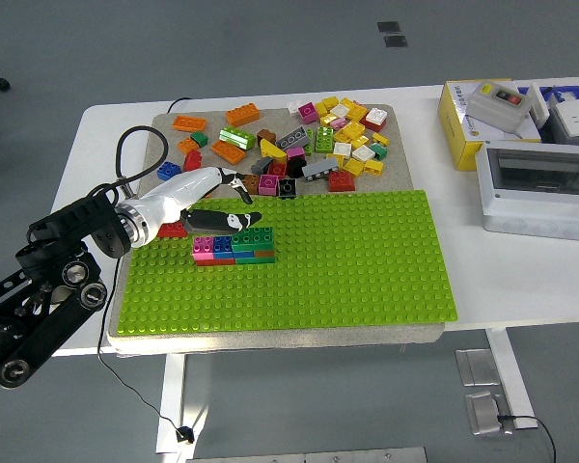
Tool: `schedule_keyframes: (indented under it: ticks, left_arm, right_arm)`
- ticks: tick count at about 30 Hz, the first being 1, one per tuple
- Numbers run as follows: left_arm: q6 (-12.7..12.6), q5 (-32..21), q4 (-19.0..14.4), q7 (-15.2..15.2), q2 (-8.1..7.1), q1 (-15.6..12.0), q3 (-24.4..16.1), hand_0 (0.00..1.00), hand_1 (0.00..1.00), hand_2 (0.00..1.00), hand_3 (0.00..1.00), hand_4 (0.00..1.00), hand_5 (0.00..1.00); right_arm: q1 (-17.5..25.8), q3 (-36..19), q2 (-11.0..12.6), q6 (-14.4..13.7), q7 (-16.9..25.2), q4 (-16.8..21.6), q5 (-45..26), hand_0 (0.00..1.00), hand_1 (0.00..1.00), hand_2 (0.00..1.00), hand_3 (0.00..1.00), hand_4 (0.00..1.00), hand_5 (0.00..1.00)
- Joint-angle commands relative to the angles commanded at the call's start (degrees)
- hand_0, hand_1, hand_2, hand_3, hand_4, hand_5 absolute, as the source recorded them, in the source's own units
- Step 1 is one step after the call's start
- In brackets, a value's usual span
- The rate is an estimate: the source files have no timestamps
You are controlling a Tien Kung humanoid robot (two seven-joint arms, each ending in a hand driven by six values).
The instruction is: Pick up the brick,pile it on top of brick,press brick,pick up the brick,pile it on top of brick,press brick
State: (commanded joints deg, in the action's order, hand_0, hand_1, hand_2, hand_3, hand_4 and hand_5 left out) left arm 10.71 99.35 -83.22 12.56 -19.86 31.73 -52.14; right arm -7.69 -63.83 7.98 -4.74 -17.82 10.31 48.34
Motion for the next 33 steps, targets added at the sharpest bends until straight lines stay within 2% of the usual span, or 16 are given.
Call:
schedule_keyframes:
  ticks: [2, 3, 8, 9, 14, 15, 17, 20, 21, 24, 26, 27, 28, 32, 33]
  left_arm:
    - [-1.5, 0.1, -0.5, -1.6, -0.62, -1.6, -2.1, 0.980, 0.945, 0.913, 0.639, 0.738, 0.585]
    - [-2.6, 0.2, -0.6, -2.7, -1.10, -2.5, -3.2, 0.975, 0.939, 0.912, 0.691, 0.681, 0.519]
    - [-7.3, 0.6, -0.7, -7.7, -2.85, -4.7, -5.4, 0.975, 0.939, 0.912, 0.691, 0.681, 0.519]
    - [-7.9, 0.6, -0.7, -8.5, -3.08, -4.8, -5.6, 0.968, 0.920, 0.894, 0.670, 0.603, 0.436]
    - [-12.2, 1.0, 0.4, -12.9, -4.47, -5.6, -6.1, 0.968, 0.920, 0.894, 0.670, 0.603, 0.436]
    - [-13.2, 1.2, 0.8, -13.9, -4.80, -5.7, -6.0, 0.962, 0.919, 0.897, 0.671, 0.586, 0.409]
    - [-14.8, 2.0, 2.0, -15.5, -5.29, -5.6, -5.7, 0.962, 0.919, 0.897, 0.671, 0.586, 0.409]
    - [-16.2, 3.0, 3.7, -16.7, -5.33, -5.6, -5.6, 0.962, 0.919, 0.897, 0.671, 0.586, 0.409]
    - [-16.5, 3.4, 4.2, -17.0, -5.25, -5.6, -5.6, 0.963, 0.920, 0.900, 0.684, 0.564, 0.371]
    - [-17.4, 4.3, 5.1, -17.3, -5.34, -5.6, -5.6, 0.963, 0.920, 0.900, 0.684, 0.564, 0.371]
    - [-17.9, 5.6, 5.1, -15.4, -5.90, -5.8, -5.5, 0.963, 0.920, 0.900, 0.684, 0.564, 0.371]
    - [-17.9, 6.1, 5.0, -14.5, -6.15, -6.0, -5.5, 0.980, 0.929, 0.907, 0.730, 0.574, 0.349]
    - [-18.0, 6.5, 4.8, -13.7, -6.49, -6.3, -5.6, 0.980, 0.929, 0.907, 0.730, 0.574, 0.349]
    - [-18.2, 7.1, 4.6, -12.6, -7.49, -7.8, -6.3, 0.980, 0.929, 0.907, 0.730, 0.574, 0.349]
    - [-18.2, 7.2, 5.0, -12.8, -7.61, -8.1, -6.6, 0.983, 0.929, 0.911, 0.764, 0.596, 0.323]
  right_arm:
    - [0.3, 2.2, 0.0, -0.5, 0.4, 0.0, -2.4, 0.695, 0.630, 0.451, 0.755, 0.636, 0.998]
    - [0.5, 3.7, 0.0, -1.0, 0.7, 0.0, -3.9, 0.693, 0.631, 0.458, 0.756, 0.627, 0.998]
    - [0.8, 8.5, -0.2, -2.5, 0.7, 0.0, -9.8, 0.693, 0.631, 0.458, 0.756, 0.627, 0.998]
    - [0.8, 8.6, -0.3, -2.6, 0.5, 0.0, -10.0, 0.695, 0.632, 0.459, 0.756, 0.628, 0.998]
    - [0.7, 6.9, -0.8, -2.6, -0.8, 0.0, -8.5, 0.695, 0.632, 0.459, 0.756, 0.628, 0.998]
    - [0.7, 6.7, -0.9, -2.6, -0.9, 0.0, -8.3, 0.693, 0.635, 0.533, 0.757, 0.624, 0.998]
    - [0.7, 6.2, -1.1, -2.4, -1.4, 0.0, -7.9, 0.693, 0.635, 0.533, 0.757, 0.624, 0.998]
    - [0.7, 5.0, -1.3, -2.2, -2.1, 0.0, -6.6, 0.693, 0.635, 0.533, 0.757, 0.624, 0.998]
    - [0.6, 4.4, -1.4, -2.2, -2.2, 0.0, -5.9, 0.698, 0.635, 0.570, 0.762, 0.623, 0.998]
    - [0.6, 3.0, -1.6, -2.1, -2.6, 0.0, -4.4, 0.698, 0.635, 0.570, 0.762, 0.623, 0.998]
    - [0.5, 1.6, -1.7, -2.0, -3.0, 0.0, -3.0, 0.698, 0.635, 0.570, 0.762, 0.623, 0.998]
    - [0.5, 0.9, -1.7, -1.7, -3.3, 0.0, -2.5, 0.698, 0.637, 0.581, 0.777, 0.626, 0.998]
    - [0.4, 0.1, -1.6, -1.1, -3.9, 0.0, -2.0, 0.698, 0.637, 0.581, 0.777, 0.626, 0.998]
    - [0.3, -0.4, -1.4, 1.0, -5.8, 0.0, -2.7, 0.698, 0.637, 0.581, 0.777, 0.626, 0.998]
    - [0.3, -0.2, -1.3, 1.2, -6.1, 0.0, -3.1, 0.713, 0.657, 0.613, 0.826, 0.628, 0.998]
